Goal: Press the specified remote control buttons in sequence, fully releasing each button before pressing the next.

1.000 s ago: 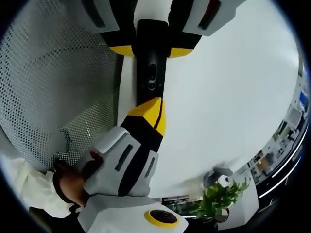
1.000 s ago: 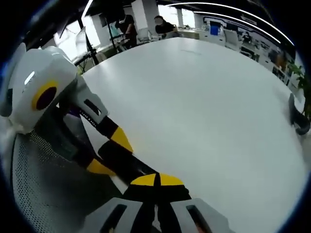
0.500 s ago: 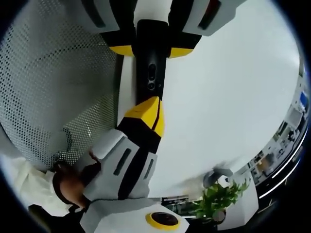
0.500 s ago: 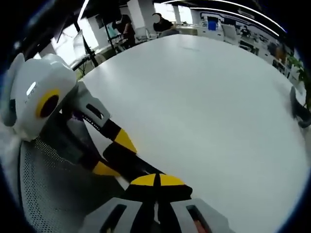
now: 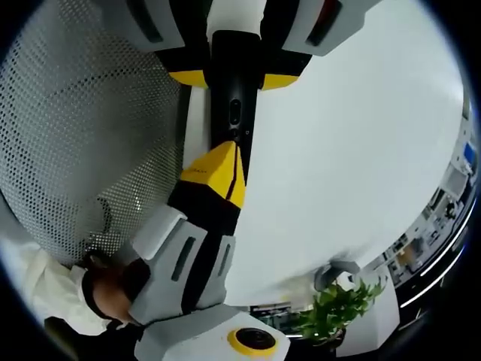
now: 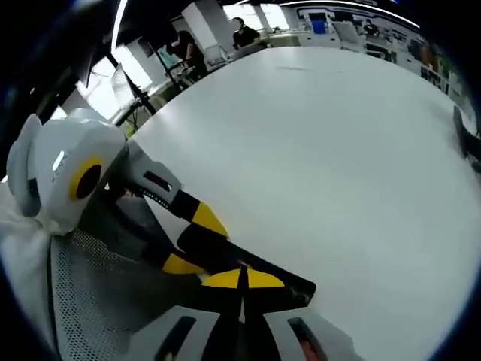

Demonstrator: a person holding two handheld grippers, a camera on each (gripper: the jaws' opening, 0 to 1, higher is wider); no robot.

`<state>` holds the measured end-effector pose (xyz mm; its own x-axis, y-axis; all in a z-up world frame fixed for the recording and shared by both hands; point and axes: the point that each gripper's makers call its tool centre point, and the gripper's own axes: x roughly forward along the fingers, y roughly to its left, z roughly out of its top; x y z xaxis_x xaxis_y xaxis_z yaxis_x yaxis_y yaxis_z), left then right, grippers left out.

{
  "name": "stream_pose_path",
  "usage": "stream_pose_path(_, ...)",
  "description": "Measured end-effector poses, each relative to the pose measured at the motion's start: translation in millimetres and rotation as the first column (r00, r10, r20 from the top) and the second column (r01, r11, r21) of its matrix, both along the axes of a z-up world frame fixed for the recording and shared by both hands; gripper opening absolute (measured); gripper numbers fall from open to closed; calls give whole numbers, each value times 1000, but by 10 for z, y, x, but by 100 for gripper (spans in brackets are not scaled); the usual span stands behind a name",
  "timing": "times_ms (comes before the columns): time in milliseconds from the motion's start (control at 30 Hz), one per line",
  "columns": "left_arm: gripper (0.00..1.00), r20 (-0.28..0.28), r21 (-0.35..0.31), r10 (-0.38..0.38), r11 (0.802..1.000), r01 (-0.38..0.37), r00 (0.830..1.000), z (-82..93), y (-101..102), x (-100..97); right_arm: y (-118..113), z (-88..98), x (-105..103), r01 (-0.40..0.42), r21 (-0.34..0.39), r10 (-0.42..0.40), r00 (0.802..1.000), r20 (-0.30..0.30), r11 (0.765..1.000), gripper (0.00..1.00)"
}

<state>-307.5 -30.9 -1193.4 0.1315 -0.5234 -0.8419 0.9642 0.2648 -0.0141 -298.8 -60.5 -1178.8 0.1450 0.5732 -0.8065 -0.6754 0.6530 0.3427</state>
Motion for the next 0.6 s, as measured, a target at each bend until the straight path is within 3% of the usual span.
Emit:
stream_pose_path(467,24,4,8,-2,1000,2,1000,-6,-5,-2,-32,-37,-1,17,5,-17,1000,-19,1000,0)
stream_pose_path(600,25,3,0,4,1000,-4,1000,-5,-1,3,-21,-39,22,21,-5,-21,1000,6,1000,0)
